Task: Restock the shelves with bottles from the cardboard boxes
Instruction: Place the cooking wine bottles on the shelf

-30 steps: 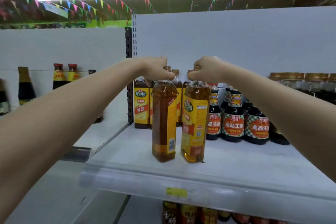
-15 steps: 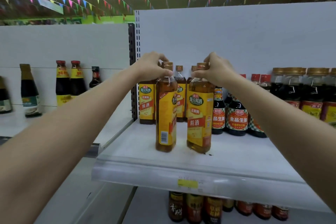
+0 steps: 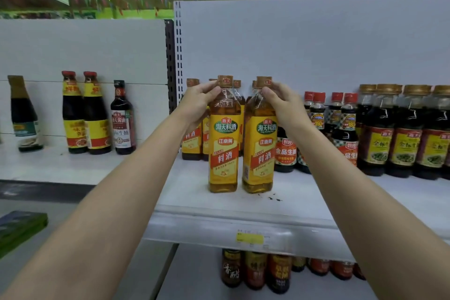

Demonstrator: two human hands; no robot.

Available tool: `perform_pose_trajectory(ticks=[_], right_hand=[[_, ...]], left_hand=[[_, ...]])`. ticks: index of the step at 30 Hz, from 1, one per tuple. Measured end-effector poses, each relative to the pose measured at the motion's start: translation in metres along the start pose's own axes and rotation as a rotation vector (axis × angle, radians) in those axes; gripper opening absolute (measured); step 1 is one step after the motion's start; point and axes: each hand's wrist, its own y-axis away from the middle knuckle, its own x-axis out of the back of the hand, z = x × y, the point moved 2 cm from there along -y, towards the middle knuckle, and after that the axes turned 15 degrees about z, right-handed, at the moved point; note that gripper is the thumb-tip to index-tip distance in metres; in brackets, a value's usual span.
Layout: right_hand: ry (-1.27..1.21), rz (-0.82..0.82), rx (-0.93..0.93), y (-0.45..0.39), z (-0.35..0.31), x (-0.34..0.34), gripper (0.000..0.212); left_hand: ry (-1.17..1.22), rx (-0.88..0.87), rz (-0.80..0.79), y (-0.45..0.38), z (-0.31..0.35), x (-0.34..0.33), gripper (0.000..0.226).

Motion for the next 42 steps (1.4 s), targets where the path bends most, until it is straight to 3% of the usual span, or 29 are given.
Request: perform_pose_trajectory(ticks=[5,8,13,15,20,29,42], right_hand=[[0.005,0.026,-0.006,0.004,0.004,-0.004,0.044],[0.123,0.003,0.027,0.005,-0.003,0.001,0.048],[0.323,-0.162,0.069,0.028,-0.006,0.012,0.067],[0.353,-0.219,0.051,0.042,-0.003,0.017,0.081],[0.486,-0.261,0.023,0.071,0.025,0.022,0.113],[0.621,-0.177,0.027,0.094,0.042,0.015,0.106],[0.806,-0.129,-0.036,0.078,0.056,-0.005,0.101]], left_hand=[[-0.084,-0.074,0.038,0.002,-0.003,-0.001,0.04],[-0.27,-0.175,0.067,0.007,0.001,0.0,0.037],[-0.499,-0.199,0.031,0.026,-0.002,0.001,0.043],[-0.52,-0.178,0.02,0.034,-0.014,0.005,0.051],[-0.775,-0.207,0.006,0.065,-0.054,0.011,0.098],[-1.031,-0.297,0.089,0.094,-0.078,0.001,0.106],[-1.006,-0.233,0.082,0.075,-0.085,-0.008,0.1]])
